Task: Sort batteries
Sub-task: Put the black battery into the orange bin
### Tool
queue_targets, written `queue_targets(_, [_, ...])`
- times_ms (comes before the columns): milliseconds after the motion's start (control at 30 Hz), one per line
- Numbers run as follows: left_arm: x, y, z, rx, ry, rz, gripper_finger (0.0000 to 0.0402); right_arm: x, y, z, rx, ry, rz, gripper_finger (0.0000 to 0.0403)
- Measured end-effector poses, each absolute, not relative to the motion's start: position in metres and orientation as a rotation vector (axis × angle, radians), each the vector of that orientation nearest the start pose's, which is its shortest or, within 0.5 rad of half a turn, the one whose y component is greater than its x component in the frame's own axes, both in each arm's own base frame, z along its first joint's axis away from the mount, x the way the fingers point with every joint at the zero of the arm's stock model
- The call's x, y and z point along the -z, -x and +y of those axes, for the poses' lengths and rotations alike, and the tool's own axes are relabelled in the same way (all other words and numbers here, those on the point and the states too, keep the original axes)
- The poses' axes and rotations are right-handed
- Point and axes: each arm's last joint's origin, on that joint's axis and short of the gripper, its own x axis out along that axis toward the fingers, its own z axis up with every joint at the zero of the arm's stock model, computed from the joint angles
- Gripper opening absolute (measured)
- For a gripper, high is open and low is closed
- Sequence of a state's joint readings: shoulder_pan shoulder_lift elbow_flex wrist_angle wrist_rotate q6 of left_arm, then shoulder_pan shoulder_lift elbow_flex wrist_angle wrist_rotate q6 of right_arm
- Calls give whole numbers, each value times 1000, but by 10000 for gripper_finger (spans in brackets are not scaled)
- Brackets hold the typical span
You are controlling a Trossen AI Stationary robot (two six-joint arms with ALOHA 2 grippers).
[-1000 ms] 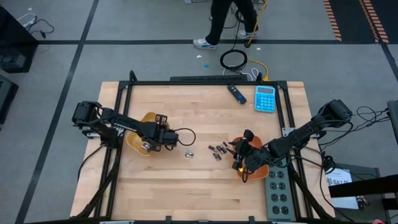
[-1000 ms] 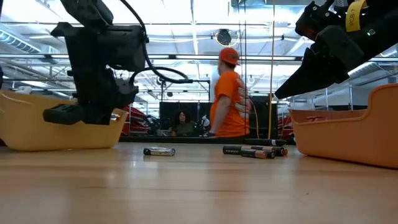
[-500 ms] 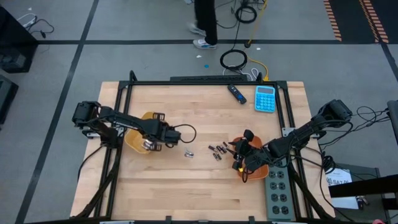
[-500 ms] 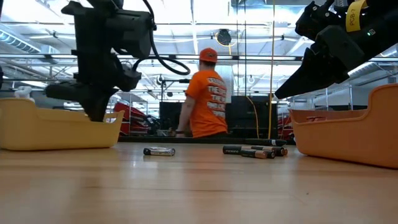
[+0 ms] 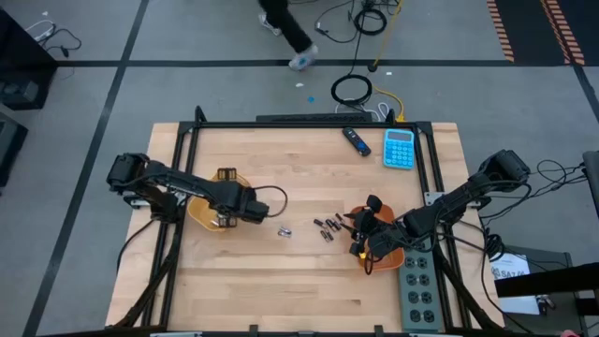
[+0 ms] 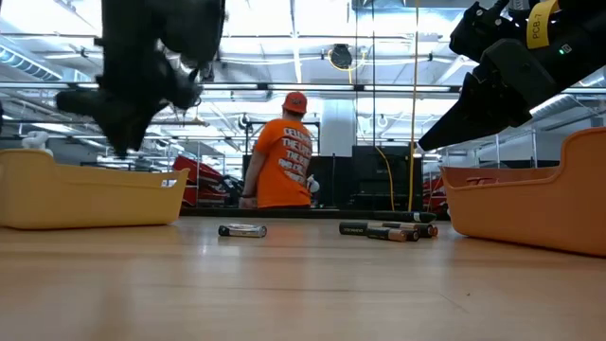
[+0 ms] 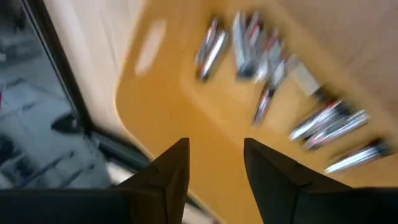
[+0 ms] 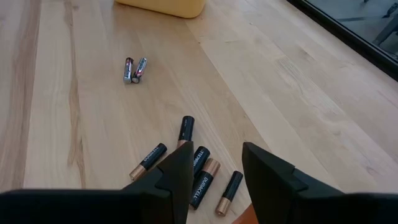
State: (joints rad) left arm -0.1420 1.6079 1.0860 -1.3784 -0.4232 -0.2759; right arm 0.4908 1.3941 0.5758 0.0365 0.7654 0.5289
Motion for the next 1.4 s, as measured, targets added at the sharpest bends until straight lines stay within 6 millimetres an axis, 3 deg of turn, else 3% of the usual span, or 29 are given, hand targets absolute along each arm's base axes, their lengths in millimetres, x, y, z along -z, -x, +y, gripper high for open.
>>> queue_targets(333, [-221,-296,-76,-213,-216,1185,161,-163,-228,99,413,-51,536,130])
queue_targets(500, [-213,-311,-103,-99,-166,1069,161,-163,-228,99,414,-46,542,130])
queue_targets(667, [-197,-320,-126,-71,-291,996,161,-162,-228,99,410,-29,548,130])
queue_targets(867, [-197,-338,-147,-145,-523,720,161,-163,-228,99,423,-25,535,130])
queue_targets(1000, [-180,-332,-142,-131,-576,619,161,-168,-232,100,415,-68,503,130])
queue_targets(1133, [-170,-319,-119,-180,-550,566,161,-195,-249,104,371,-77,479,130])
queue_targets(1300, [-183,-286,-99,-238,-488,482,148,-224,-274,107,400,-23,532,130])
queue_targets(1400, [-197,-266,-87,-365,-450,396,141,-221,-292,99,417,-26,600,130])
